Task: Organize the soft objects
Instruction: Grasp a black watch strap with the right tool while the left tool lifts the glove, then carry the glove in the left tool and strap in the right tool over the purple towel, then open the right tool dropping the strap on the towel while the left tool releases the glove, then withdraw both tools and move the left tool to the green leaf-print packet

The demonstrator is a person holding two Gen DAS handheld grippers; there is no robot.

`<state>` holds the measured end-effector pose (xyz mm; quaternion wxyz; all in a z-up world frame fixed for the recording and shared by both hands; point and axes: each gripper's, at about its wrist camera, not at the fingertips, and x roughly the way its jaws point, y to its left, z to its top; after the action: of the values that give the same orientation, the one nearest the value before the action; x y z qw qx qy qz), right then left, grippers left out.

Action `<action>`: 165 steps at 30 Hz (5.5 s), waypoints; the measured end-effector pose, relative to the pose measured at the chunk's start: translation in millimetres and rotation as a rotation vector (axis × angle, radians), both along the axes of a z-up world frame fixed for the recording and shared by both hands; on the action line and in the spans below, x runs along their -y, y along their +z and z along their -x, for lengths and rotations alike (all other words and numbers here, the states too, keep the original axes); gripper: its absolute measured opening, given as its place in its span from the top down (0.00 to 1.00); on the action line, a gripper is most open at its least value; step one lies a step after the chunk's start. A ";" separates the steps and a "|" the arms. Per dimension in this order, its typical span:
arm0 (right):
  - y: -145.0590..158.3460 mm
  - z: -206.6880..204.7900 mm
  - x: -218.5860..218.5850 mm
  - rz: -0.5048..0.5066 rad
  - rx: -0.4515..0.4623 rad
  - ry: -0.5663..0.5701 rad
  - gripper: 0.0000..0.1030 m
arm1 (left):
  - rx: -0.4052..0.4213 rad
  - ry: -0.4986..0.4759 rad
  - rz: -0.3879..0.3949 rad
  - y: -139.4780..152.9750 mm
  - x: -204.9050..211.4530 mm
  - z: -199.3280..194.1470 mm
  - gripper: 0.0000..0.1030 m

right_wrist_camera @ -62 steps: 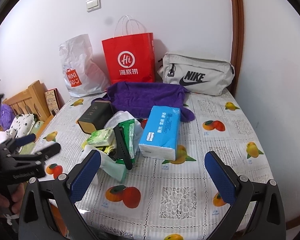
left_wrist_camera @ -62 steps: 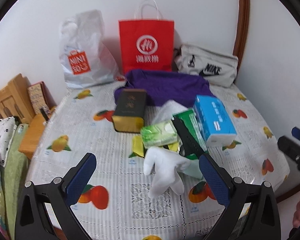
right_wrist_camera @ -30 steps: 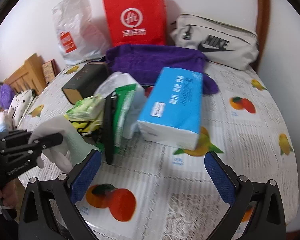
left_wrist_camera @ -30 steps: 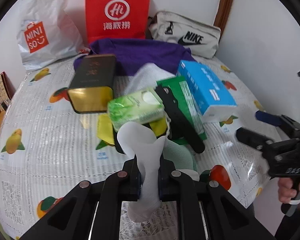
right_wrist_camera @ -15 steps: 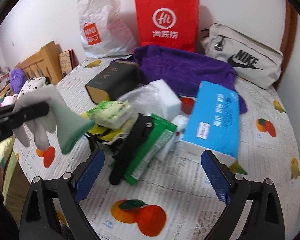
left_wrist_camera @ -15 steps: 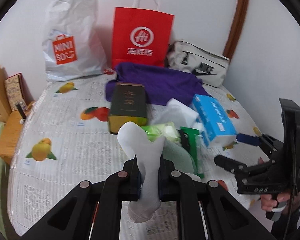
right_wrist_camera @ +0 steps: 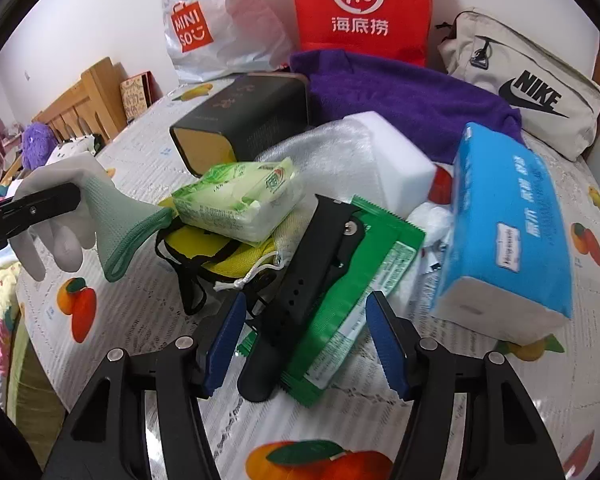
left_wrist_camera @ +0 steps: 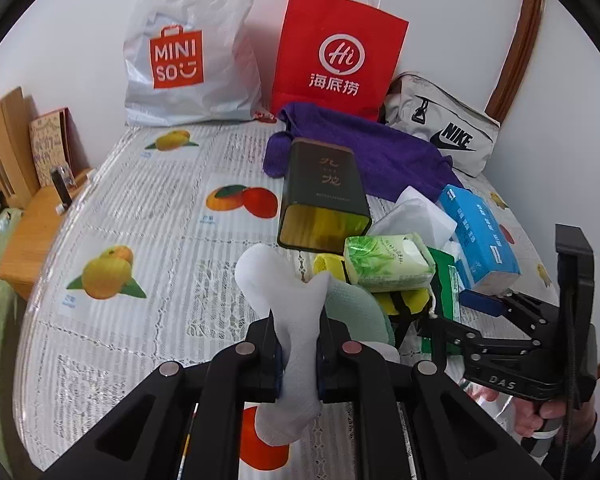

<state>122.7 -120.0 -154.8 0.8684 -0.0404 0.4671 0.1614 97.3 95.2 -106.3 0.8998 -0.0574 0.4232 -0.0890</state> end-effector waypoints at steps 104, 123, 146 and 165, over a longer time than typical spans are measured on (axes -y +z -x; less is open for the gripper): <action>31.7 -277.1 152.8 -0.043 -0.006 -0.233 0.80 | -0.035 -0.073 -0.130 34.9 105.9 -280.1 0.89; 5.5 -294.7 148.5 -0.033 -0.073 -0.226 0.49 | -0.093 -0.105 -0.162 -1.8 135.3 -349.6 0.88; 55.1 -262.7 141.2 -0.071 0.039 -0.151 0.49 | -0.107 -0.043 -0.217 21.3 134.8 -318.9 0.24; 112.6 -125.3 97.2 -0.115 0.112 -0.082 0.45 | -0.127 -0.023 -0.106 48.0 94.5 -171.6 0.24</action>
<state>248.0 -217.2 -42.1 0.9000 0.0200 0.4089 0.1497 268.9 0.7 -58.3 0.8718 -0.0103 0.4844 -0.0727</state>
